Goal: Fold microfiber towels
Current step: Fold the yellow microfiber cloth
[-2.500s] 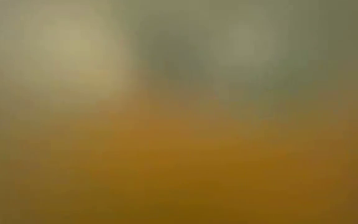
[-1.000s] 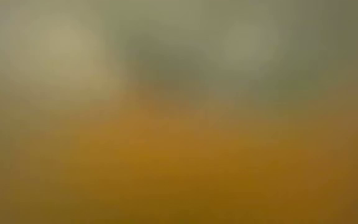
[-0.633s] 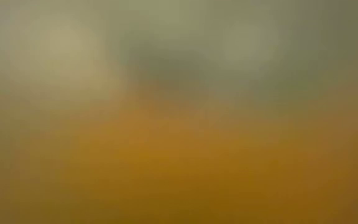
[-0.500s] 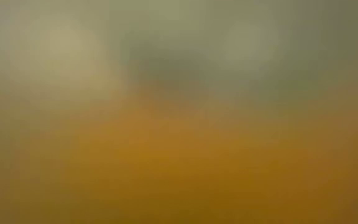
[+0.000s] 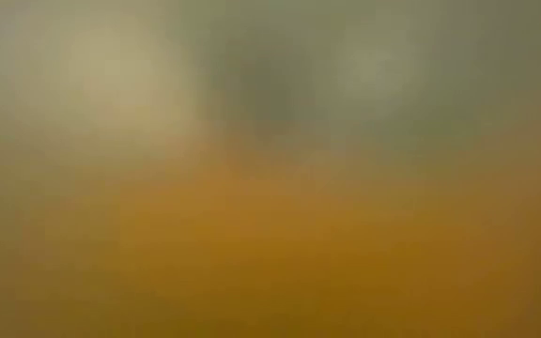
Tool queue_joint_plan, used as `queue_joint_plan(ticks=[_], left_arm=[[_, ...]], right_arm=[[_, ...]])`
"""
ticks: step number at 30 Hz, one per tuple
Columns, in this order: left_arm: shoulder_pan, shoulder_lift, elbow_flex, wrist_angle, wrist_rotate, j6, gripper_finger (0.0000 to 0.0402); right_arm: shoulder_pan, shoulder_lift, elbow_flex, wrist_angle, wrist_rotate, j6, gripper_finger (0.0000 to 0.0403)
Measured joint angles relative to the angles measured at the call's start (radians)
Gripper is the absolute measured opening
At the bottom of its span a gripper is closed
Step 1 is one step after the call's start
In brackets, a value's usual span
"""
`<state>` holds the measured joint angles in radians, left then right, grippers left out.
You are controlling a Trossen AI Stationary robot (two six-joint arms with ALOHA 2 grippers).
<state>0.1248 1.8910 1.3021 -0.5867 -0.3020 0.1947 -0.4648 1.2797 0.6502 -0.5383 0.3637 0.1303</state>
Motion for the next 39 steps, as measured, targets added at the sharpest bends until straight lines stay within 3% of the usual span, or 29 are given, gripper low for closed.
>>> queue_joint_plan(ticks=[8, 19, 21, 39], left_arm=[[0.000, 0.001, 0.115, -0.025, 0.000, 0.114, 0.0002], [0.004, 0.061, 0.168, 0.212, 0.067, 0.330, 0.0000], [0.007, 0.097, 0.197, 0.178, 0.069, 0.360, 0.0000], [0.074, 0.448, 0.805, -0.034, 0.051, 0.489, 0.0000]], right_arm=[[0.000, -0.158, 0.000, -0.081, 0.000, 0.001, 0.0221], [0.000, -0.363, 0.000, -0.169, -0.032, 0.003, 0.0221], [0.000, -0.383, 0.000, -0.187, -0.034, 0.017, 0.0221], [0.062, -0.410, 0.000, -0.204, -0.052, 0.038, 0.0221]])
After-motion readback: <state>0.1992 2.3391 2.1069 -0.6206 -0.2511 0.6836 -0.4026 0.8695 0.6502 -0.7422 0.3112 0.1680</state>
